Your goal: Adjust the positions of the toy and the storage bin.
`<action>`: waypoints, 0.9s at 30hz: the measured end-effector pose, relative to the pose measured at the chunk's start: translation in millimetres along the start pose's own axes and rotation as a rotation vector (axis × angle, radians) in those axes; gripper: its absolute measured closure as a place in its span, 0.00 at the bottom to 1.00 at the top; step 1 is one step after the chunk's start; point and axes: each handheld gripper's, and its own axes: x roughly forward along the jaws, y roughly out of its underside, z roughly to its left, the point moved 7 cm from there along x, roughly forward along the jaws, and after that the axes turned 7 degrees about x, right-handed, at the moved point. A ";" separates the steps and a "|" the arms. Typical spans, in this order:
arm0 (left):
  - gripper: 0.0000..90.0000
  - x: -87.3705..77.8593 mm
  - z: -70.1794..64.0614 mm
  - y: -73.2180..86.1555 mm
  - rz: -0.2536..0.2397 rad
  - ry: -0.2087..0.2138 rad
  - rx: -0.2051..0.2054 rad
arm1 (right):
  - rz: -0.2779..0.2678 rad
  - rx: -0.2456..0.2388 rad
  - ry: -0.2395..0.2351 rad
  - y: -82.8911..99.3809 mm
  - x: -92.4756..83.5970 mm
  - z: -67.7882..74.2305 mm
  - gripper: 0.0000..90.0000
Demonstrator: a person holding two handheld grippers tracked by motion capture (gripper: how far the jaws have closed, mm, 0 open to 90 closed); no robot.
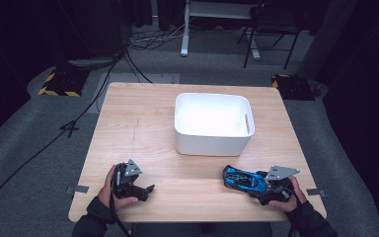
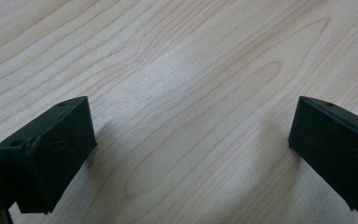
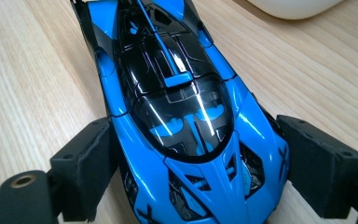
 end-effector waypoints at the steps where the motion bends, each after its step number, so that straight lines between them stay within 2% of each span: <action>1: 0.01 0.0 0.0 0.0 0.000 0.000 0.000 | 0.000 0.000 0.000 0.0 0.0 0.0 0.17; 9: 0.01 0.0 0.0 0.0 0.000 0.000 0.000 | 0.009 -0.011 0.004 -12.5 13.3 8.7 0.18; 14: 0.01 0.0 0.0 0.0 0.000 0.000 0.000 | 0.009 -0.029 -0.020 -20.6 22.3 13.3 0.19; 17: 0.01 0.0 0.1 0.0 0.000 0.000 0.000 | 0.008 -0.056 -0.035 -27.5 29.8 16.9 0.19; 22: 0.01 0.0 0.1 0.0 0.000 0.000 0.001 | 0.016 -0.070 -0.036 -34.7 37.4 21.4 0.20; 27: 0.01 0.0 0.0 0.0 0.000 0.000 0.000 | 0.022 -0.076 -0.061 -44.5 48.2 28.2 0.21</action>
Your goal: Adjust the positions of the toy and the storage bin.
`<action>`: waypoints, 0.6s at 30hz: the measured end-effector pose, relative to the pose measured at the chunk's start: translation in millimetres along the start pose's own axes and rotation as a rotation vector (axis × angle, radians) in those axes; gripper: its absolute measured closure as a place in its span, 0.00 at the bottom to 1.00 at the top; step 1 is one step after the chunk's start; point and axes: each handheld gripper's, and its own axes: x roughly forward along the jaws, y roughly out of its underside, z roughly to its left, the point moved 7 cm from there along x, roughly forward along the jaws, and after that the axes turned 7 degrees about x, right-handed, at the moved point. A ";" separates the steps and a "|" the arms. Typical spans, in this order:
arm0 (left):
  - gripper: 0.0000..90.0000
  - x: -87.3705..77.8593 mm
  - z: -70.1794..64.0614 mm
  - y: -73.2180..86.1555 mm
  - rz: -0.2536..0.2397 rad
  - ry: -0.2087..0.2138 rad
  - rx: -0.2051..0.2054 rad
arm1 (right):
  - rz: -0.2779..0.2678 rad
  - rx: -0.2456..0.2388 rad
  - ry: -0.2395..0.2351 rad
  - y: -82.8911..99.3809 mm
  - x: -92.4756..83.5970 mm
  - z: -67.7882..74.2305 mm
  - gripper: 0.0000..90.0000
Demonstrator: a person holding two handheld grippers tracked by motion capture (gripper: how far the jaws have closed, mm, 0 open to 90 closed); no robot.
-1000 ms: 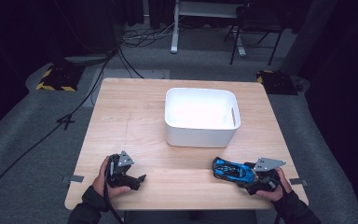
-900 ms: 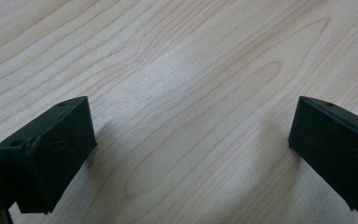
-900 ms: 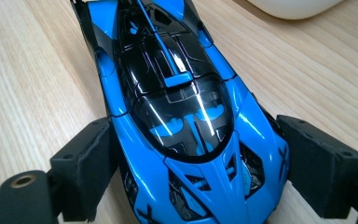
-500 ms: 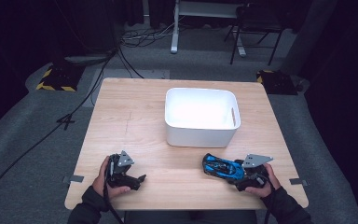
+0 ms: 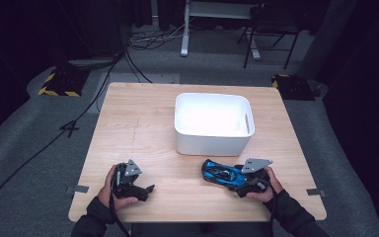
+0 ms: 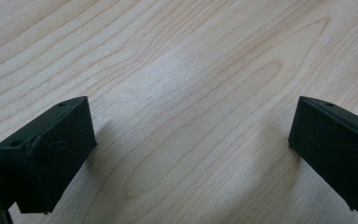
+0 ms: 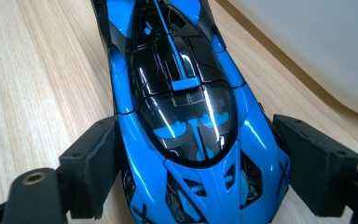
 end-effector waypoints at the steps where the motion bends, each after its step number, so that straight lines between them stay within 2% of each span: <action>1: 0.01 0.0 0.0 0.0 0.000 0.000 0.000 | 0.000 0.000 0.000 0.0 0.0 0.0 0.21; 2: 0.01 -0.1 0.0 0.0 0.000 0.001 0.000 | 0.000 -0.033 -0.003 -0.4 0.7 -2.6 0.21; 3: 0.01 0.0 0.0 0.0 0.000 0.000 0.000 | -0.015 0.004 -0.034 -0.1 2.2 -1.3 0.21; 6: 0.01 0.0 -0.1 0.0 0.000 0.001 0.000 | -0.011 -0.010 -0.052 1.5 1.0 -3.5 0.21; 8: 0.01 0.1 -0.1 0.0 0.000 0.001 -0.001 | -0.004 -0.042 -0.098 4.0 -1.9 -5.1 0.22; 10: 0.01 0.2 -0.3 0.0 0.000 0.002 -0.002 | 0.007 -0.057 -0.114 5.3 -3.3 -5.6 0.22; 11: 0.01 0.1 -0.1 0.0 0.000 0.001 0.000 | 0.004 -0.090 -0.132 5.7 -3.7 -7.1 0.21; 12: 0.01 0.1 0.0 0.0 0.000 0.000 0.000 | 0.012 -0.123 -0.183 8.1 -6.4 -9.5 0.23; 14: 0.01 0.2 -0.2 -0.1 -0.001 0.004 -0.001 | 0.007 -0.125 -0.196 8.5 -6.7 -9.9 0.23; 16: 0.01 0.2 -0.2 -0.1 0.000 0.005 -0.001 | 0.012 -0.159 -0.213 9.5 -7.8 -13.0 0.23; 17: 0.01 0.2 -0.2 -0.1 -0.001 0.005 -0.001 | 0.010 -0.146 -0.221 9.3 -8.0 -11.7 0.23; 18: 0.01 0.2 -0.2 -0.1 -0.001 0.004 0.000 | 0.012 -0.154 -0.216 9.4 -7.9 -12.4 0.23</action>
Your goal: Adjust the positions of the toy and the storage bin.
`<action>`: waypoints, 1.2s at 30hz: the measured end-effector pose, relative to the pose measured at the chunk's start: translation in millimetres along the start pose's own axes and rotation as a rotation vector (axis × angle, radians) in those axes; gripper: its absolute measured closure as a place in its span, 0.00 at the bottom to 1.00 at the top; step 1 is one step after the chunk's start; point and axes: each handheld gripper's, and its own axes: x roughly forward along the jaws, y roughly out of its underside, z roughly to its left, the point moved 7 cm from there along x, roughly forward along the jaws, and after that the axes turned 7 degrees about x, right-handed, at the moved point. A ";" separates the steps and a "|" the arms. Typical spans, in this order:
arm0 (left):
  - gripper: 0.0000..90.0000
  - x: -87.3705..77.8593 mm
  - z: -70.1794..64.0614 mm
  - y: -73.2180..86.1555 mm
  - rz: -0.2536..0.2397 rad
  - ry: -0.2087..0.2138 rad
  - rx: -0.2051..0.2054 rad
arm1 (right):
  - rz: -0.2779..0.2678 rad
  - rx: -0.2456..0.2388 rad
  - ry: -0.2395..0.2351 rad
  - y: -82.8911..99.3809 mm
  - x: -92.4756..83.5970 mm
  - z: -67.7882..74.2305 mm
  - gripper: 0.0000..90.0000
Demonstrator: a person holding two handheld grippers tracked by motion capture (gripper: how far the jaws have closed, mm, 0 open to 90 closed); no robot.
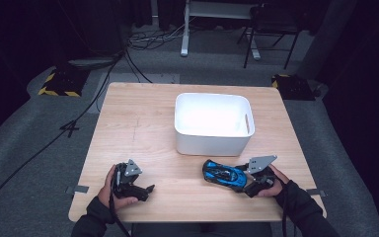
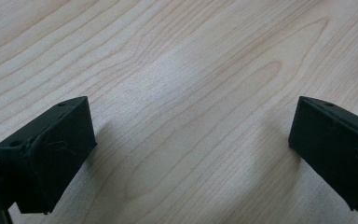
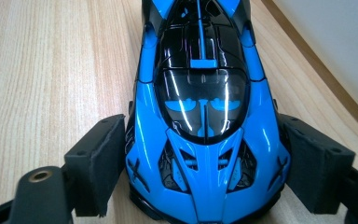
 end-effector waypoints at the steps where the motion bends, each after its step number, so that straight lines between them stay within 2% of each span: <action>1: 0.01 -0.1 -0.1 -0.1 0.000 0.002 -0.001 | 0.001 -0.010 0.003 0.3 -0.2 -1.0 0.23; 2: 0.01 -0.1 0.0 0.0 0.000 0.001 -0.001 | -0.008 0.008 0.007 -0.3 0.7 0.3 0.23; 6: 0.01 -0.1 0.0 0.0 0.000 0.001 0.000 | -0.017 -0.003 0.025 -0.2 -0.4 -3.9 0.26; 7: 0.01 0.0 0.0 0.0 0.000 0.000 0.000 | -0.010 0.020 0.035 0.1 0.0 -3.2 0.20; 10: 0.01 0.0 0.0 0.0 0.000 0.001 0.000 | 0.001 0.025 0.041 0.4 0.6 -3.7 0.17; 12: 0.01 0.0 0.1 0.0 0.000 0.000 0.001 | -0.006 0.021 0.033 0.1 1.2 -3.4 0.20; 14: 0.01 0.1 0.0 0.0 0.000 0.000 0.001 | -0.017 -0.004 0.018 0.2 -0.6 -2.4 0.28; 18: 0.01 0.0 0.0 0.0 0.000 0.001 0.001 | -0.012 -0.002 0.019 0.5 -1.3 -2.1 0.28; 19: 0.01 0.1 0.1 0.0 0.000 0.001 0.001 | -0.017 0.014 0.015 0.1 -1.1 -0.6 0.29; 20: 0.01 0.2 0.0 -0.1 -0.001 0.002 0.002 | -0.013 0.001 0.016 0.5 -1.5 -1.8 0.29; 27: 0.01 0.2 0.4 -0.4 0.001 0.007 0.007 | -0.021 0.004 0.013 0.6 -1.8 -1.4 0.29; 33: 0.01 0.2 0.4 -0.5 0.001 0.007 0.007 | -0.049 0.013 0.024 1.1 -5.4 0.6 0.29; 34: 0.01 0.2 0.4 -0.5 0.001 0.008 0.007 | -0.057 0.002 0.033 1.0 -6.3 0.1 0.29; 35: 0.01 0.3 0.4 -0.4 0.001 0.007 0.008 | -0.060 0.015 0.035 1.4 -7.4 1.1 0.29; 36: 0.01 0.2 0.4 -0.5 0.001 0.008 0.007 | -0.073 0.004 0.037 0.5 -7.6 0.7 0.29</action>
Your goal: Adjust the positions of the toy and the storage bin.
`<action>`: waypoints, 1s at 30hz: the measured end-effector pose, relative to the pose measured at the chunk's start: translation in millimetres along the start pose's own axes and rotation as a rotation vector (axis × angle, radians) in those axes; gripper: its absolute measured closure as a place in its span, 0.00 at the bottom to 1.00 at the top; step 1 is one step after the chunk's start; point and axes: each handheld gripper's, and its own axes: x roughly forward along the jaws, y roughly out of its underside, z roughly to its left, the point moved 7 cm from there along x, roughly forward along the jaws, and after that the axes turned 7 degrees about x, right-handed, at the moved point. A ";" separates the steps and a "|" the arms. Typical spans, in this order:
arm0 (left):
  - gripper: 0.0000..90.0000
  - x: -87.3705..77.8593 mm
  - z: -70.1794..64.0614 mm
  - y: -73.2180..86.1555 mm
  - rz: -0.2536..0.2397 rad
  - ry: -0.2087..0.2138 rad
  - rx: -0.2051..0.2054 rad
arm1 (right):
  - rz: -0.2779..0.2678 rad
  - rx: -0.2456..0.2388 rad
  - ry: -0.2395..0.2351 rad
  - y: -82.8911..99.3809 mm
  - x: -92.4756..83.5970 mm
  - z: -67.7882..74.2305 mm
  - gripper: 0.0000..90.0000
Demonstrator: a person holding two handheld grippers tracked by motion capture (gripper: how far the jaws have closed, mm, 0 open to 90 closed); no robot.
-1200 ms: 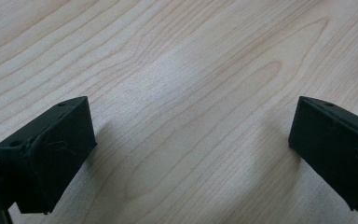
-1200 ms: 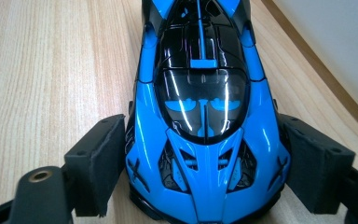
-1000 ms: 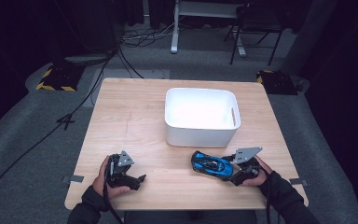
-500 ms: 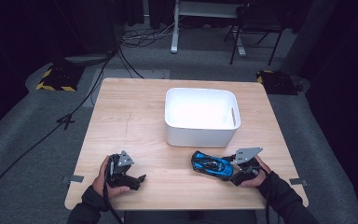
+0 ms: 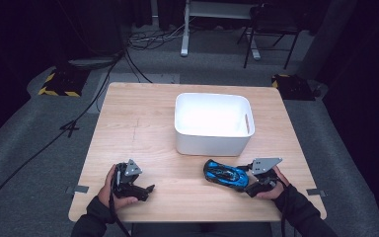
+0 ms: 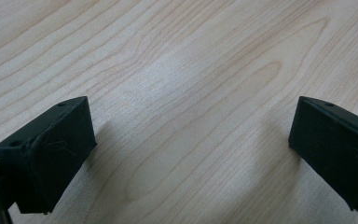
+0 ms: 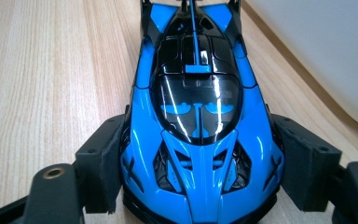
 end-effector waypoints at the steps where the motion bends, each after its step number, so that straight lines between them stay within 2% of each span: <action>1: 0.01 0.1 0.0 0.0 -0.001 -0.002 0.000 | -0.012 0.009 0.004 -0.2 -1.4 0.9 0.29; 6: 0.01 -0.1 0.1 0.0 -0.001 -0.004 0.000 | -0.022 0.014 0.027 -0.6 -7.0 2.8 0.29; 11: 0.01 -0.1 0.2 0.0 0.000 -0.004 0.001 | -0.057 0.022 0.039 -5.2 -12.5 1.8 0.29; 12: 0.01 0.0 0.1 0.0 0.000 -0.004 0.000 | -0.078 0.028 0.038 -7.8 -14.6 2.8 0.29; 14: 0.01 -0.1 0.1 0.0 -0.001 -0.004 0.000 | -0.075 0.026 0.046 -8.2 -16.0 2.9 0.29; 18: 0.01 -0.1 0.1 0.0 -0.001 -0.004 0.000 | -0.103 0.025 0.043 -15.0 -21.1 7.6 0.29; 21: 0.01 -0.1 0.1 0.0 -0.001 -0.004 0.000 | -0.087 0.014 0.066 -17.3 -23.5 10.1 0.29; 30: 0.01 0.0 -0.1 0.0 -0.001 -0.002 -0.001 | -0.112 0.020 0.056 -21.7 -27.6 12.2 0.29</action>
